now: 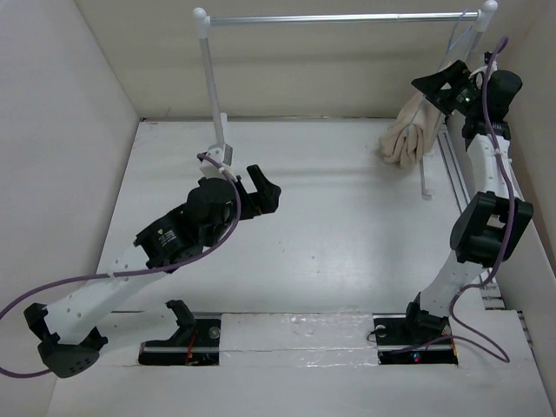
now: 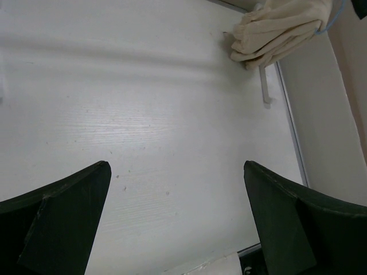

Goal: Place the trousers on the hanger
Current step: Place the hanger at the clothesline, then reset both arms

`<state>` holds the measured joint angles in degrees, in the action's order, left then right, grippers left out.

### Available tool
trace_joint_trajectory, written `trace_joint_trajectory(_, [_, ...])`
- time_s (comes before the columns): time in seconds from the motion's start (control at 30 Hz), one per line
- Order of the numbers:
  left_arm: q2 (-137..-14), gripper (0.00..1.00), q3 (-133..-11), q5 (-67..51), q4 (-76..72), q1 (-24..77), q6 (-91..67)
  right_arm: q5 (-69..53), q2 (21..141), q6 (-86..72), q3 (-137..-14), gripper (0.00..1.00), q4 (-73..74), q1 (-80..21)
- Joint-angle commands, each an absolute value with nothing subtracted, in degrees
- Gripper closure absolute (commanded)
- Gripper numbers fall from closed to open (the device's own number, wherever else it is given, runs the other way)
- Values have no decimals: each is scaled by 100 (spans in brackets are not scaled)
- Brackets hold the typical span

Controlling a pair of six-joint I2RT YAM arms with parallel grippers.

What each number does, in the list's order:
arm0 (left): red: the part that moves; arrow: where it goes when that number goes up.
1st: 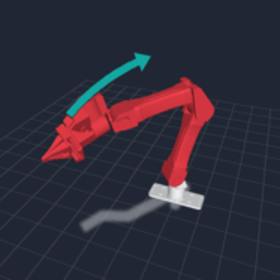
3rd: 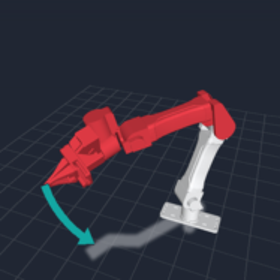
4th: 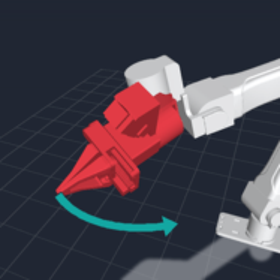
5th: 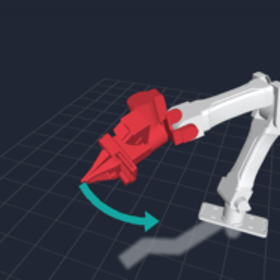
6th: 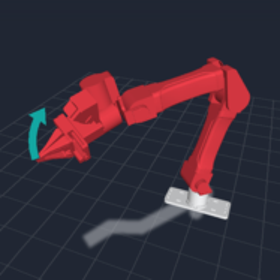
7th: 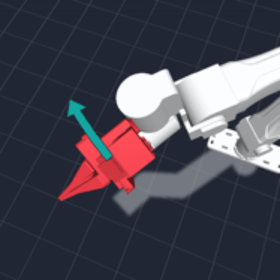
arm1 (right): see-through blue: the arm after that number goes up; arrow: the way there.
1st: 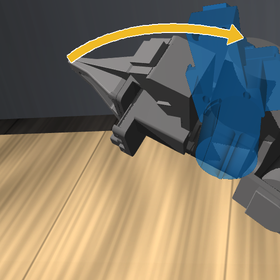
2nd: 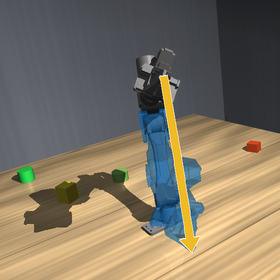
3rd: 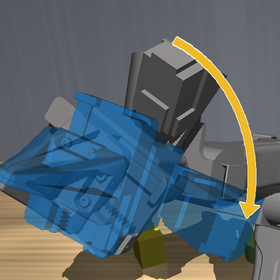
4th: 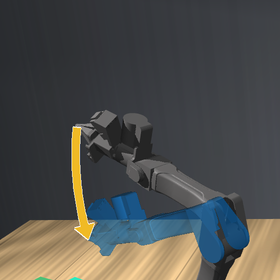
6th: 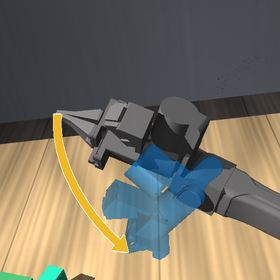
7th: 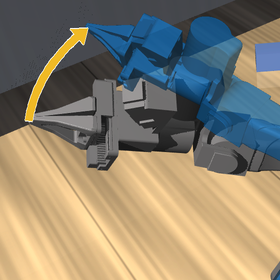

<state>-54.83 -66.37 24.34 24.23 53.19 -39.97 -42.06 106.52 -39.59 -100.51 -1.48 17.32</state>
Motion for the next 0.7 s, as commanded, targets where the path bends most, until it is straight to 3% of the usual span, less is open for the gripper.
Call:
trace_joint_trajectory(0.0, [-5616, 1, -6890, 2628, 2513, 5317, -4034, -4377, 10231, -3718, -10212, 8, -659, 1915])
trace_joint_trajectory(0.1, [-5809, 1, -7118, 2803, 2672, 5317, -3964, -4333, 10029, -3429, -10519, 0, -475, 2073])
trace_joint_trajectory(0.3, [-6161, 1, -7514, 3050, 2812, 5317, -3788, -3903, 9485, -2559, -10618, 0, 324, 2285])
trace_joint_trajectory(0.53, [-6442, 1, -8015, 3190, 2716, 5317, -3446, -3744, 8071, -2093, -9310, 0, 378, 2479])
trace_joint_trajectory(0.67, [-6460, 1, -8130, 3523, 2768, 5265, -3357, -3095, 6334, -1584, -7513, 0, 465, 1672])
